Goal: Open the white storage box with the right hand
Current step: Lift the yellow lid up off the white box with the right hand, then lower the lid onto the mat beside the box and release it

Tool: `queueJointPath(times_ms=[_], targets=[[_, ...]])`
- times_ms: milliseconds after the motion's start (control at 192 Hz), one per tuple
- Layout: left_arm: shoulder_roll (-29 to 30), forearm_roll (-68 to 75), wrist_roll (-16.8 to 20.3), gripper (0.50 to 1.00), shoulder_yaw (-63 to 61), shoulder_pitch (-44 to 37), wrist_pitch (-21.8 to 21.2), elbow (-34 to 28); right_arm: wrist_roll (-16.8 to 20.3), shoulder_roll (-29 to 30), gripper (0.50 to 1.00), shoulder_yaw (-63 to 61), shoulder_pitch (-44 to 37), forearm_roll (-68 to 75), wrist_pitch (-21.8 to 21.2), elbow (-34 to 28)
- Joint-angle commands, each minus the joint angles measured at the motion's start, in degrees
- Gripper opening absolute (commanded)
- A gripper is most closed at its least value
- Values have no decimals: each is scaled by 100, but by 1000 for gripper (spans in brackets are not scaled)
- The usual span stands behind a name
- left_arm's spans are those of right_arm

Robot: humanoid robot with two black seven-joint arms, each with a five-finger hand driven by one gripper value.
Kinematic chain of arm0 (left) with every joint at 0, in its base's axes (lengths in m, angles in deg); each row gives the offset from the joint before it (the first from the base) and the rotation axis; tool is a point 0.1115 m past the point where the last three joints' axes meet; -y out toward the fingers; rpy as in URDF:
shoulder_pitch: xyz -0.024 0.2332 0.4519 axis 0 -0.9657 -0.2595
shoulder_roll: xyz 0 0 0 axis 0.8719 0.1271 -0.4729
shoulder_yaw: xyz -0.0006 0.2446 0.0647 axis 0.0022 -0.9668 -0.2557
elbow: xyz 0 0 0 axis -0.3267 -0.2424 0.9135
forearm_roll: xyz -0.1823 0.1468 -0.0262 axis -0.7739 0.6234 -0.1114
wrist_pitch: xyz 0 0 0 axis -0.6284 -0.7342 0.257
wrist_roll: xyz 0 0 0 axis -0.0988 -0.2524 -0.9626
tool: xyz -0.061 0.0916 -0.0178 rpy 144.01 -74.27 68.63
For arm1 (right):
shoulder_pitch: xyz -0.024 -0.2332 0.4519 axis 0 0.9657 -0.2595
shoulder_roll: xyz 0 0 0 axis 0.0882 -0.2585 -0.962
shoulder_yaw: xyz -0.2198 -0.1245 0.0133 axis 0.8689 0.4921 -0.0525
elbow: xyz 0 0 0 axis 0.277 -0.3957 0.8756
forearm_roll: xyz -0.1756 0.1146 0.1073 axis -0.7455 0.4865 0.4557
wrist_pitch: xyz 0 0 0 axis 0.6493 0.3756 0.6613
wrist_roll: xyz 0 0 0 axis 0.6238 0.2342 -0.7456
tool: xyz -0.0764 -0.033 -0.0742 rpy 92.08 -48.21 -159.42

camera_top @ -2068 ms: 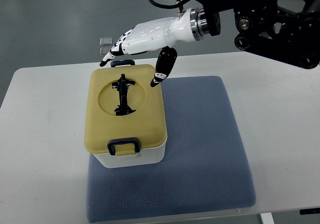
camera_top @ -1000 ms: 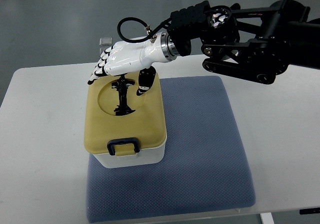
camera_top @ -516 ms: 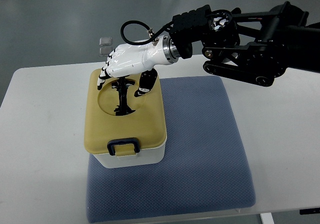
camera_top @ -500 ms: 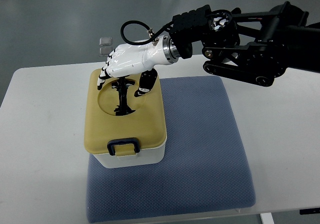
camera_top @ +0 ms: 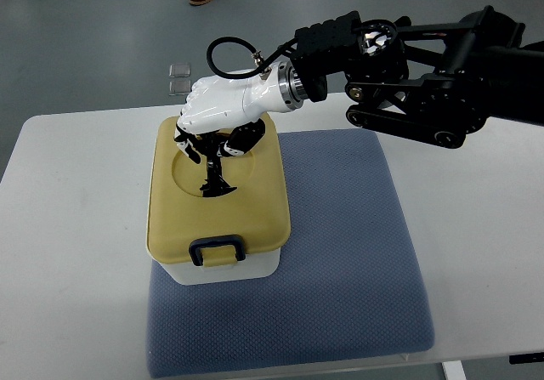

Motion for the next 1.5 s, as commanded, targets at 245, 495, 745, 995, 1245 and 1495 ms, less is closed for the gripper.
queueJointPath(times_ms=[245,495,745,995,1245,1495], targets=[[0,0,-2,1000,0,1,0,0,-288,-288,500,-336,-434,153,231,-62],[0,0,-2,1000,0,1,0,0,-437,-1114,500,-354,-583,180,248,-62],[0,0,-2,1000,0,1,0,-8,-720,-2195,500,-327,-311,162,468,-106],[0,0,-2,1000,0,1,0,0,-720,-2722,500,-266,445,136,837,-88],[0,0,-2,1000,0,1,0,0,-720,-2749,500,-178,1412,92,1364,79],[0,0,-2,1000,0,1,0,0,-720,-2564,500,209,1878,83,2129,272]])
